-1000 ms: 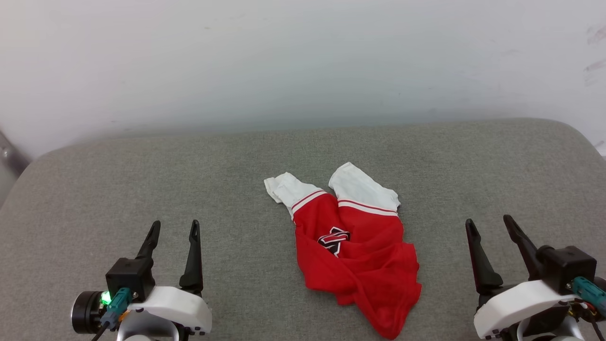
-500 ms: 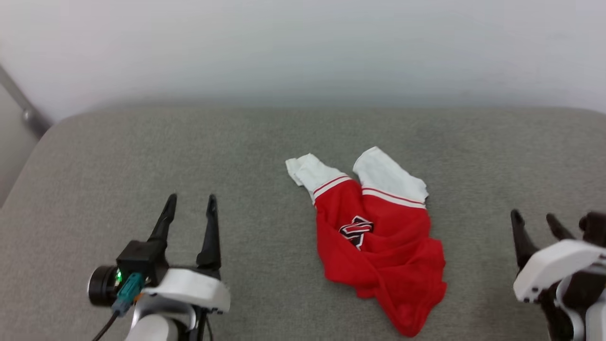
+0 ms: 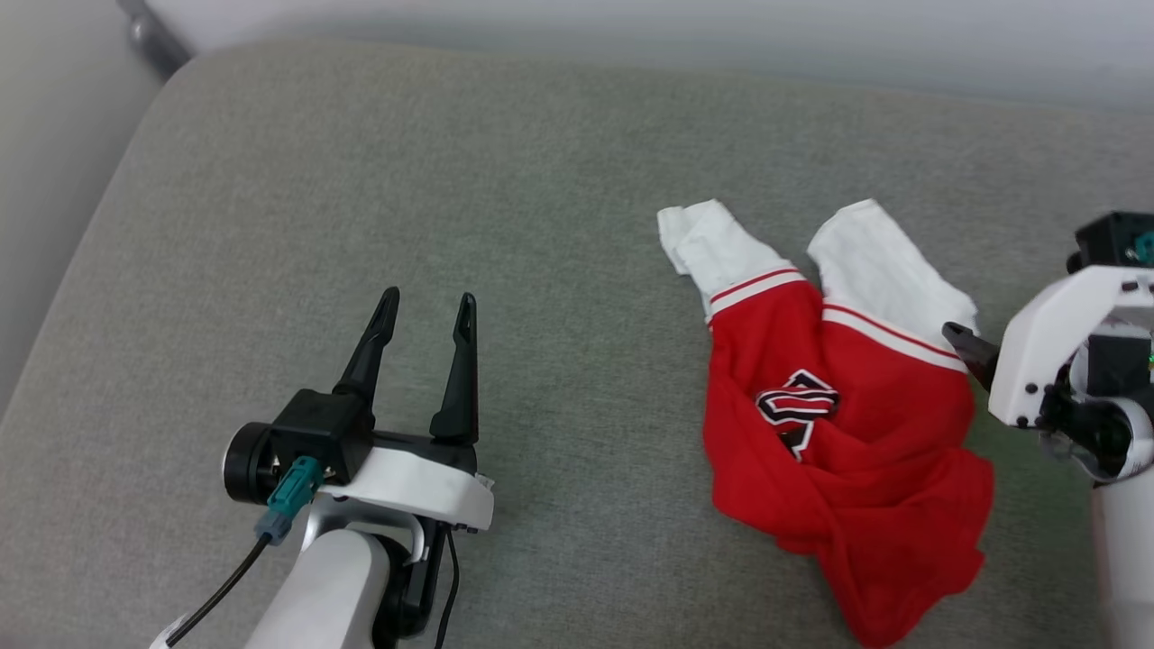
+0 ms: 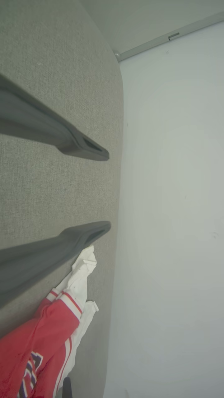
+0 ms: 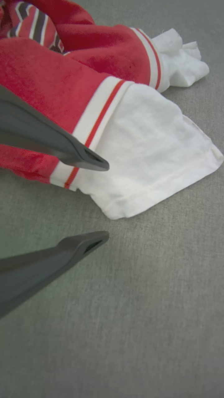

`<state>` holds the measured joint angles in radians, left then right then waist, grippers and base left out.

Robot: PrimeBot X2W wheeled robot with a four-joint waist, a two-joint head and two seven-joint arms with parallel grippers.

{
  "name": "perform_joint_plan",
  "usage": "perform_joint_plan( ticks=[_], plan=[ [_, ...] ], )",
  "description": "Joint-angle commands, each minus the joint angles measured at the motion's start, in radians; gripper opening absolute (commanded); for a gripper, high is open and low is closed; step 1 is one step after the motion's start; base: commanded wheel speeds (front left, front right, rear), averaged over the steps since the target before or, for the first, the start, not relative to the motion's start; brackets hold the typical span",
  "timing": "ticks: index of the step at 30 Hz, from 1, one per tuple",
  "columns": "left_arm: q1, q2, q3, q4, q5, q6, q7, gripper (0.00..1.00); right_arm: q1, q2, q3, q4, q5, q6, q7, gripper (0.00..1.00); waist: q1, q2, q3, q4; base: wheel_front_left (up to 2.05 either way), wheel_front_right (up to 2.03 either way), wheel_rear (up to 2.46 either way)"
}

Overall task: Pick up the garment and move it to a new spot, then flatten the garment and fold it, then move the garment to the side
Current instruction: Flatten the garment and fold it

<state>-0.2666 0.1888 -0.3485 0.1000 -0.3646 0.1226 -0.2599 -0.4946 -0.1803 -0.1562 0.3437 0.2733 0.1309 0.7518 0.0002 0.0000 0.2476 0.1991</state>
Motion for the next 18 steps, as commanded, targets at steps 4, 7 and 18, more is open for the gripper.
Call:
perform_joint_plan(
  ticks=[4, 7, 18],
  plan=[
    [-0.031, -0.030, 0.025, 0.011, 0.026, -0.025, -0.007, 1.00, -0.070, -0.012, 0.046, 0.098, 0.021, 0.000, 0.163, 1.00, -0.0002, 0.0000, 0.068, 0.054, 0.00, 0.00, 0.00],
    [-0.032, -0.040, 0.037, 0.014, 0.039, -0.038, -0.007, 1.00, -0.054, 0.003, 0.051, 0.149, 0.028, 0.000, 0.211, 1.00, -0.0002, 0.0000, 0.071, 0.057, 0.00, 0.00, 0.00],
    [0.017, -0.040, 0.090, 0.042, 0.068, -0.056, -0.006, 1.00, -0.117, -0.054, 0.136, 0.032, 0.023, 0.000, 0.054, 0.00, -0.0002, 0.0000, 0.002, -0.008, 0.00, 0.00, 0.00]
  ],
)
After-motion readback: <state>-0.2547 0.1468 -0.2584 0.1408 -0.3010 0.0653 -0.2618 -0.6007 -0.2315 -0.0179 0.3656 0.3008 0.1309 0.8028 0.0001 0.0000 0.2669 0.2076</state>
